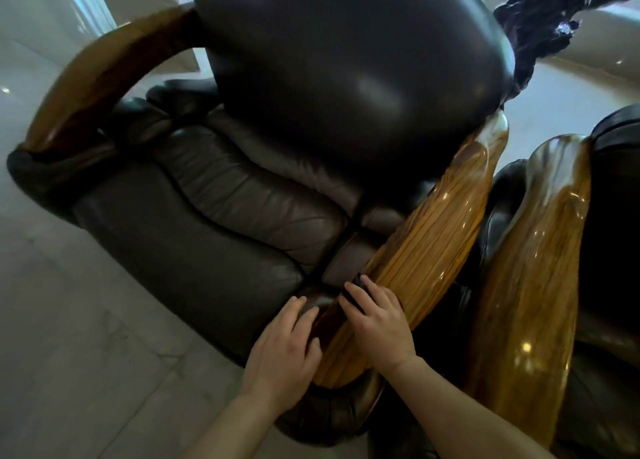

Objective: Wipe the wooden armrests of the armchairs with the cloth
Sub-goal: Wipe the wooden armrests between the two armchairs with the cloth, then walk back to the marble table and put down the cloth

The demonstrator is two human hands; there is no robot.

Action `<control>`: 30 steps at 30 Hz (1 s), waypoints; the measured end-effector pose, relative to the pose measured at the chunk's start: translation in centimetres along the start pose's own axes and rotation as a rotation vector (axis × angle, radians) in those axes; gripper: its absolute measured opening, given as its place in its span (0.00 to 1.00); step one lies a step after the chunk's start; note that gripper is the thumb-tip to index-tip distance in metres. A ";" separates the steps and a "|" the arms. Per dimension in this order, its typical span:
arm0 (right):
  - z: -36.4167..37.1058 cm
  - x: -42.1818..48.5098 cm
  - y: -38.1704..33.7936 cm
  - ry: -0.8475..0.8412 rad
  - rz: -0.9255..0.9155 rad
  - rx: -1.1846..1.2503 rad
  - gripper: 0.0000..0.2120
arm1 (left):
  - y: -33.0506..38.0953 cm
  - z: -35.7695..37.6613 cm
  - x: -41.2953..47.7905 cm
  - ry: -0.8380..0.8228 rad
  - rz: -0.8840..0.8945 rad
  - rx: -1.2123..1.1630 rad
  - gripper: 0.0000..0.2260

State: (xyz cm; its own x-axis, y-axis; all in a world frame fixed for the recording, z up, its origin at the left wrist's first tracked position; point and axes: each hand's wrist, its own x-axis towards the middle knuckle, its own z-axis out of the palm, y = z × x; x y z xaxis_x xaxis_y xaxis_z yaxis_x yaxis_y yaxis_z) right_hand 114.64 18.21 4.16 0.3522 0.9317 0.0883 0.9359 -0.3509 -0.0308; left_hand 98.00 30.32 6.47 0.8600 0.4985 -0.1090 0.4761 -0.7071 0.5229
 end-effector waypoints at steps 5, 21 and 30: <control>-4.3 2.9 -3.3 -0.208 0.137 0.174 0.17 | -1.2 -3.5 -3.5 -0.023 -0.083 0.047 0.27; -24.0 4.3 -13.8 -0.084 0.325 0.513 0.23 | -1.1 -18.6 -13.3 0.075 -0.313 0.162 0.30; -29.8 4.4 -17.7 -0.046 0.216 0.559 0.23 | 0.5 -24.1 -17.9 0.122 -0.387 0.173 0.29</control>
State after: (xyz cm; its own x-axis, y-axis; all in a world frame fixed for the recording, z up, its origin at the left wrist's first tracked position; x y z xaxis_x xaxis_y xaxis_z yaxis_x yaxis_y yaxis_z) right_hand 99.61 25.76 34.82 0.5227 0.8522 -0.0216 0.6981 -0.4424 -0.5630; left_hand 78.44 33.12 29.12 0.5895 0.7911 -0.1631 0.7914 -0.5253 0.3127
